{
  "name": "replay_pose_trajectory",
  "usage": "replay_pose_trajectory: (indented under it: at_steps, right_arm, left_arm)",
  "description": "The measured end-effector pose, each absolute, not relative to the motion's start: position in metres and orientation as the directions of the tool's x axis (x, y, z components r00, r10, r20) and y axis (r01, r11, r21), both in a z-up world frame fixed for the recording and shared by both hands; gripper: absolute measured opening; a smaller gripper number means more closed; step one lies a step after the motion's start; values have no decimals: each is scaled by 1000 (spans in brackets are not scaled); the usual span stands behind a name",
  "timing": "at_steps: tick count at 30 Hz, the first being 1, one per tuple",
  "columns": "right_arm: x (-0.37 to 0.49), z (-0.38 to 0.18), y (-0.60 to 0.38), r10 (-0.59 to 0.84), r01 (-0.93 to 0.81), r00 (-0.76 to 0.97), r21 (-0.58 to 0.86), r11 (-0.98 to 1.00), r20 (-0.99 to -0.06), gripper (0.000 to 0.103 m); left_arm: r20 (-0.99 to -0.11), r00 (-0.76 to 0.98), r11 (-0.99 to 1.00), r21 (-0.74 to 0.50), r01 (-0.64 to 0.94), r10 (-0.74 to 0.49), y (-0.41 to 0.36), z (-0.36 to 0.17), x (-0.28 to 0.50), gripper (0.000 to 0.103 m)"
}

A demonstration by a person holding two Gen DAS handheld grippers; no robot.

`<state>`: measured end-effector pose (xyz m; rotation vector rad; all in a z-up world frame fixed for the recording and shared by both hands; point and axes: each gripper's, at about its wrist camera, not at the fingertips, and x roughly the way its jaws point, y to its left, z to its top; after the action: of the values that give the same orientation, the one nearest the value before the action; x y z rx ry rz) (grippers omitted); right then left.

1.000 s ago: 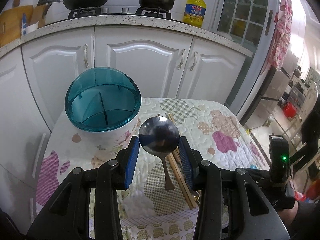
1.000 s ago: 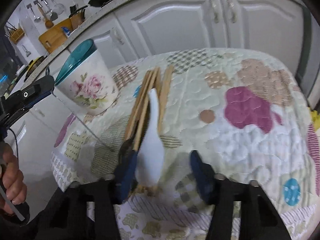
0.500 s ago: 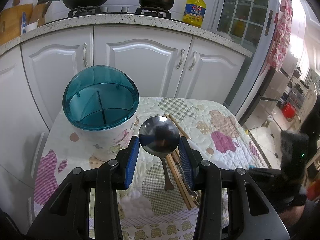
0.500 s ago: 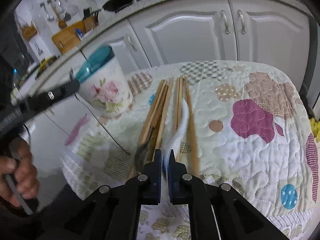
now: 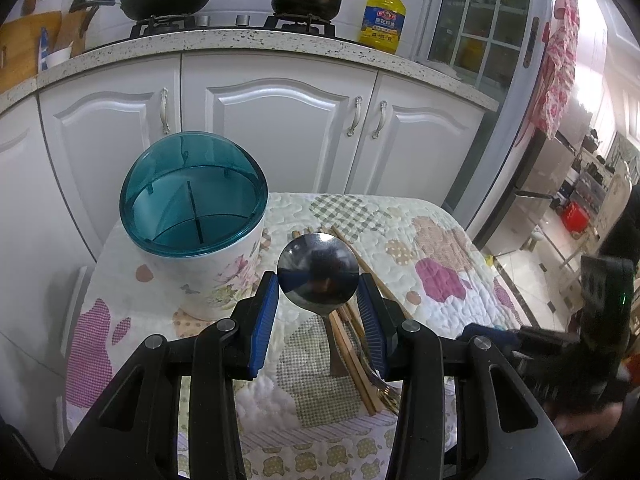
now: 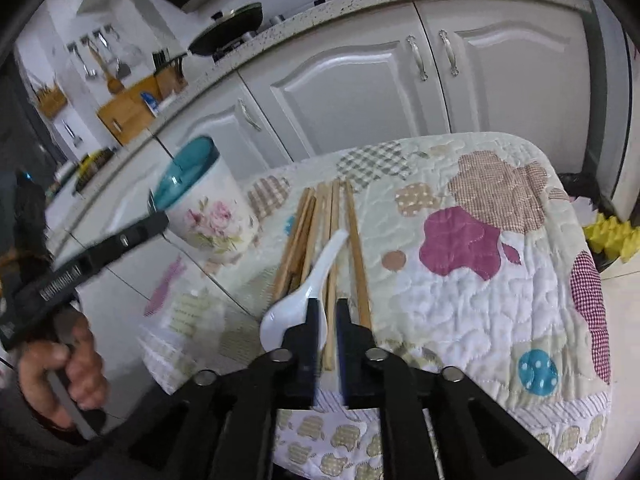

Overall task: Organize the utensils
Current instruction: 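Lift the metal spoon with the left tool while the right tool reaches the white ceramic spoon, then grasp the white ceramic spoon with the right tool and lift it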

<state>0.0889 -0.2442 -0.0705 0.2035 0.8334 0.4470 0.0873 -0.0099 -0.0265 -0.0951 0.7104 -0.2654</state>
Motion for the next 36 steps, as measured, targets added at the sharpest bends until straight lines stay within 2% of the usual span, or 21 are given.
replay_pose_trajectory:
  at_steps: [2, 6, 14, 22, 31, 36]
  right_arm:
    - [85, -77, -238, 447, -316, 590, 317, 894, -673, 50]
    - [89, -91, -217, 462, -358, 563, 301, 884, -686, 50]
    - [107, -111, -195, 389, -380, 555, 192, 905, -736, 39]
    - [102, -111, -166, 291, -495, 615, -70, 866, -733, 36]
    - [120, -116, -172, 407, -520, 519, 100, 849, -752, 33]
    - [120, -113, -176, 438, -498, 506, 163, 852, -743, 14]
  left_arm:
    - [-631, 726, 962, -176, 208, -272, -10, -26, 87, 40]
    - [-632, 725, 962, -175, 210, -273, -10, -26, 87, 40]
    - [-634, 721, 960, -195, 202, -280, -5, -28, 90, 40]
    - [-633, 719, 958, -208, 199, -287, -3, -29, 94, 40]
    - [-636, 717, 958, -212, 192, -285, -2, -28, 94, 40]
    - [-638, 716, 958, -213, 190, -284, -1, -28, 93, 40]
